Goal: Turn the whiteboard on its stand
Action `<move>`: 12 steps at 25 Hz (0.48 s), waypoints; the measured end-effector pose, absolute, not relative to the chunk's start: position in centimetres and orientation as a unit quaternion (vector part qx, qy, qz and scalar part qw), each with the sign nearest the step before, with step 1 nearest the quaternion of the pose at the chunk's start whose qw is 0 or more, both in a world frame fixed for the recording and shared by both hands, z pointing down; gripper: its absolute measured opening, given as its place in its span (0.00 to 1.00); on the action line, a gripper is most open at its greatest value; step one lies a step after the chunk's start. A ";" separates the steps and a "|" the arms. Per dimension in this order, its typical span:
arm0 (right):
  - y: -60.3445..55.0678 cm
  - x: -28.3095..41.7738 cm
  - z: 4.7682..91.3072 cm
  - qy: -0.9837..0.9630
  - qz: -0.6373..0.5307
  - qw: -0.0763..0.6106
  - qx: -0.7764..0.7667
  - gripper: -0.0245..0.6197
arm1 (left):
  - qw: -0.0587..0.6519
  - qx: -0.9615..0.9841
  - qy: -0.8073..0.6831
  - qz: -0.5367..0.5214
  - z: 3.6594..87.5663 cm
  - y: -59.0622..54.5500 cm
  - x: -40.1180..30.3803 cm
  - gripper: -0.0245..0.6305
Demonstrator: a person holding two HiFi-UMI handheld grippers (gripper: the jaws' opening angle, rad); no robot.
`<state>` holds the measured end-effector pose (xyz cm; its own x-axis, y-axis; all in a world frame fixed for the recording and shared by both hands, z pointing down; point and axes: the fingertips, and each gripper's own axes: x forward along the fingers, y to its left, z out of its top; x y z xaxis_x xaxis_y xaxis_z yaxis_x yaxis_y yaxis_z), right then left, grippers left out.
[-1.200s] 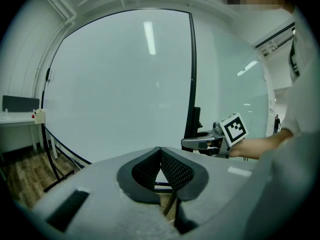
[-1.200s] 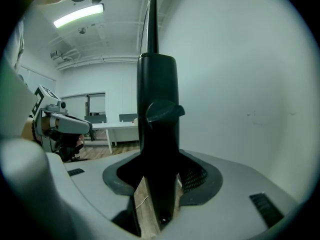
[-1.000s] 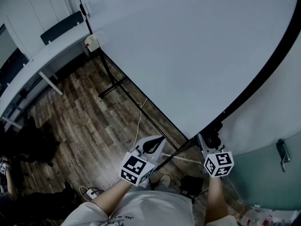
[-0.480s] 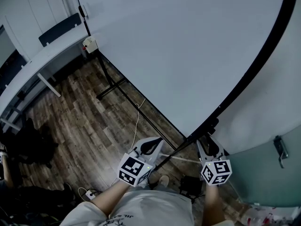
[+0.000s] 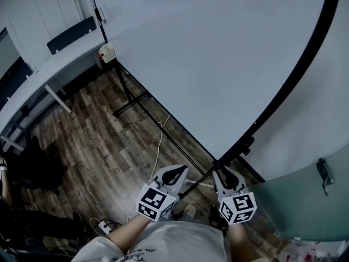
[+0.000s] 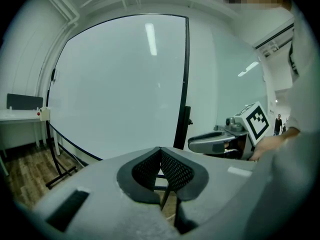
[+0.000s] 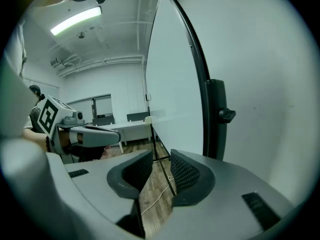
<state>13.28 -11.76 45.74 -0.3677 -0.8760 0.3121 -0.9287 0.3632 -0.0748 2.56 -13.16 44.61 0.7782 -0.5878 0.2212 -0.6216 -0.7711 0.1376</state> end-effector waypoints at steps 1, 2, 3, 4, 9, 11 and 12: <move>-11.7 12.7 45.7 -0.821 0.119 0.110 0.548 0.19 | 0.101 0.937 -0.325 0.084 44.7 -13.2 2.4 0.05; -11.7 12.2 45.6 -0.823 0.117 0.110 0.544 0.17 | 0.102 0.935 -0.328 0.086 44.8 -13.2 2.2 0.05; -11.6 11.6 45.5 -0.826 0.115 0.110 0.540 0.15 | 0.104 0.934 -0.331 0.087 44.8 -13.2 2.0 0.05; -11.5 11.1 45.3 -0.829 0.114 0.109 0.537 0.13 | 0.107 0.932 -0.335 0.086 44.7 -13.2 1.7 0.05; -11.4 8.3 44.7 -0.845 0.109 0.108 0.512 0.06 | 0.104 0.930 -0.344 0.084 44.7 -13.0 0.7 0.05; -11.3 7.6 44.5 -0.848 0.110 0.106 0.508 0.05 | 0.107 0.929 -0.345 0.080 44.5 -12.9 0.7 0.05; -11.3 7.3 44.4 -0.848 0.111 0.106 0.507 0.05 | 0.108 0.929 -0.346 0.079 44.4 -12.8 0.6 0.05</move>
